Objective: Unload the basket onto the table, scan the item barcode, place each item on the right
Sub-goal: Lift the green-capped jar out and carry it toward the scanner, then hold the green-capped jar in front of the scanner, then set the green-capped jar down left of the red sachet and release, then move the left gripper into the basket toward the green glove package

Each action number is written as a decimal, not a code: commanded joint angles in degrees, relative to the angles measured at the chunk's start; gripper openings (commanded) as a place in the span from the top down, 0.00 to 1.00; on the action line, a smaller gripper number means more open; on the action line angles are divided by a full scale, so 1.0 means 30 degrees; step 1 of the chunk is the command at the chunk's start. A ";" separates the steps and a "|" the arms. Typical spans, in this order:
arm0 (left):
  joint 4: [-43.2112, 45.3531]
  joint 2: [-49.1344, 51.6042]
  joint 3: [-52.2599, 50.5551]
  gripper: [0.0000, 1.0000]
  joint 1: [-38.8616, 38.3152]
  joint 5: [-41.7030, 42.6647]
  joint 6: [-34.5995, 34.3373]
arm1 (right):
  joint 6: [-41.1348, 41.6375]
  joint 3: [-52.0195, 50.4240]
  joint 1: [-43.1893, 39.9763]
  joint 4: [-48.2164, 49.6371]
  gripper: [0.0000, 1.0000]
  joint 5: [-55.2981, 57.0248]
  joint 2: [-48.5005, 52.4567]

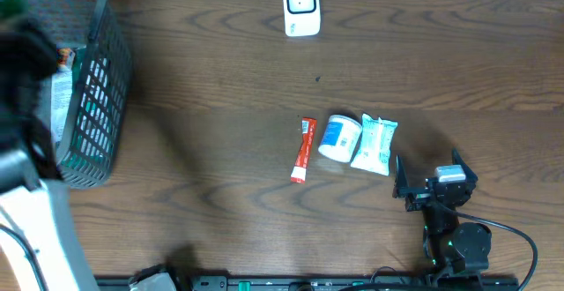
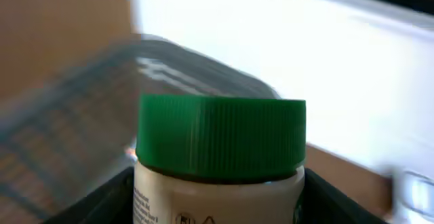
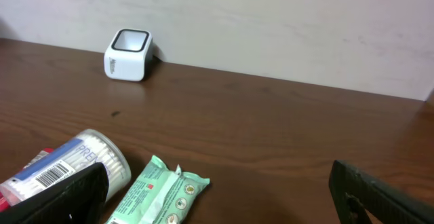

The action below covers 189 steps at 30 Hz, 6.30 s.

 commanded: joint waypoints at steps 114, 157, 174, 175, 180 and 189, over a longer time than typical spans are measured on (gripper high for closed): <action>-0.5872 0.2652 0.0117 0.12 -1.0426 -0.7286 -0.1268 | -0.0117 -0.0022 0.0095 -0.0087 0.01 0.0044 -0.0102; -0.1596 0.8408 0.0109 0.11 0.3861 -0.2492 0.1319 | -0.0117 -0.0022 0.0095 -0.0087 0.01 0.0036 -0.0102; -0.1916 1.3821 0.2827 0.10 0.5085 -0.1035 0.1807 | -0.0117 -0.0022 0.0095 -0.0087 0.01 0.0044 -0.0102; -0.2841 1.4273 0.3920 0.10 0.5122 -0.0801 0.1807 | -0.0117 -0.0022 0.0095 -0.0087 0.01 0.0044 -0.0102; -0.6506 1.5613 0.8867 0.10 0.5187 -0.0175 0.1603 | -0.0117 -0.0022 0.0095 -0.0087 0.01 0.0036 -0.0102; -0.9377 1.6028 1.1839 0.11 0.5187 -0.0175 0.1297 | -0.0117 -0.0022 0.0095 -0.0087 0.01 0.0036 -0.0102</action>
